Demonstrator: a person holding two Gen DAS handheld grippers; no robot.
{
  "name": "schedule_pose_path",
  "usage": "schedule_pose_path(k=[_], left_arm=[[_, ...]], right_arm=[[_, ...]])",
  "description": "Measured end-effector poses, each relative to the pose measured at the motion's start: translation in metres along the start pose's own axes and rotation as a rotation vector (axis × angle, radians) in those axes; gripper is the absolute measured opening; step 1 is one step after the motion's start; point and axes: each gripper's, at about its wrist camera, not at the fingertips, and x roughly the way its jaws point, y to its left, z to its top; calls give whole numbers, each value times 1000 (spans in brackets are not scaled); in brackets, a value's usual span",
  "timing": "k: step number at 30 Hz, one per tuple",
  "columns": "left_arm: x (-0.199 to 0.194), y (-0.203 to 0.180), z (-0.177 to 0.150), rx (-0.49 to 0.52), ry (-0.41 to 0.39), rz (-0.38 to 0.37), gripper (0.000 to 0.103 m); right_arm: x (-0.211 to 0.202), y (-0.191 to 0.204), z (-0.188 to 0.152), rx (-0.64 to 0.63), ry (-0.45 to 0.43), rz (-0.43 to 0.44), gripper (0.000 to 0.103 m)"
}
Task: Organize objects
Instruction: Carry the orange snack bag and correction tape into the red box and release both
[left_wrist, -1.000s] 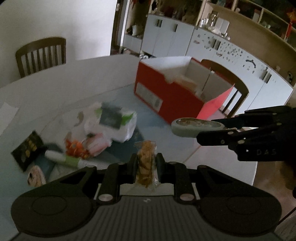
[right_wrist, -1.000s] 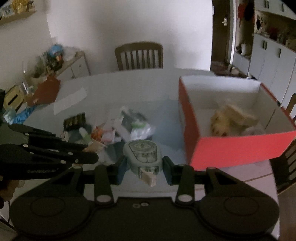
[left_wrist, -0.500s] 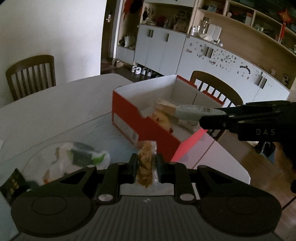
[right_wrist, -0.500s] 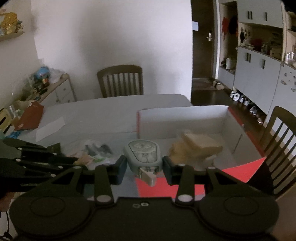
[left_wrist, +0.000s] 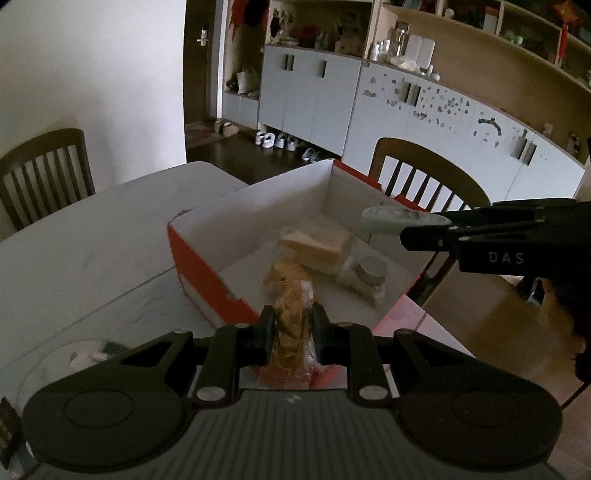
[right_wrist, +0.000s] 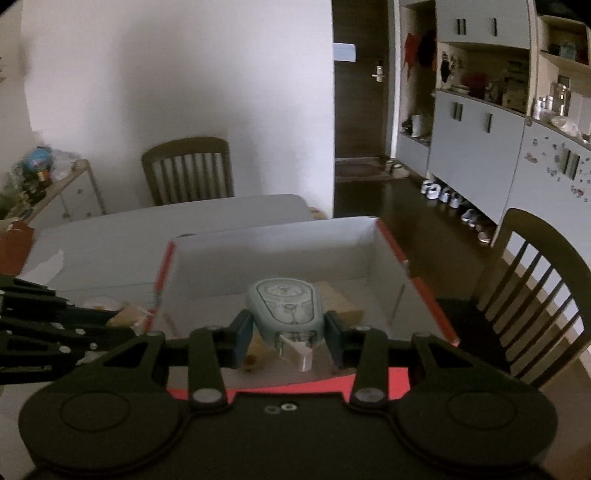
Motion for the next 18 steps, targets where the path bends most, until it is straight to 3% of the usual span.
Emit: schedule_pose_path(k=[9, 18], left_arm=[[42, -17, 32, 28, 54, 57, 20], [91, -21, 57, 73, 134, 176, 20]], right_arm=[[42, -28, 4, 21, 84, -38, 41], [82, -43, 5, 10, 186, -83, 41]])
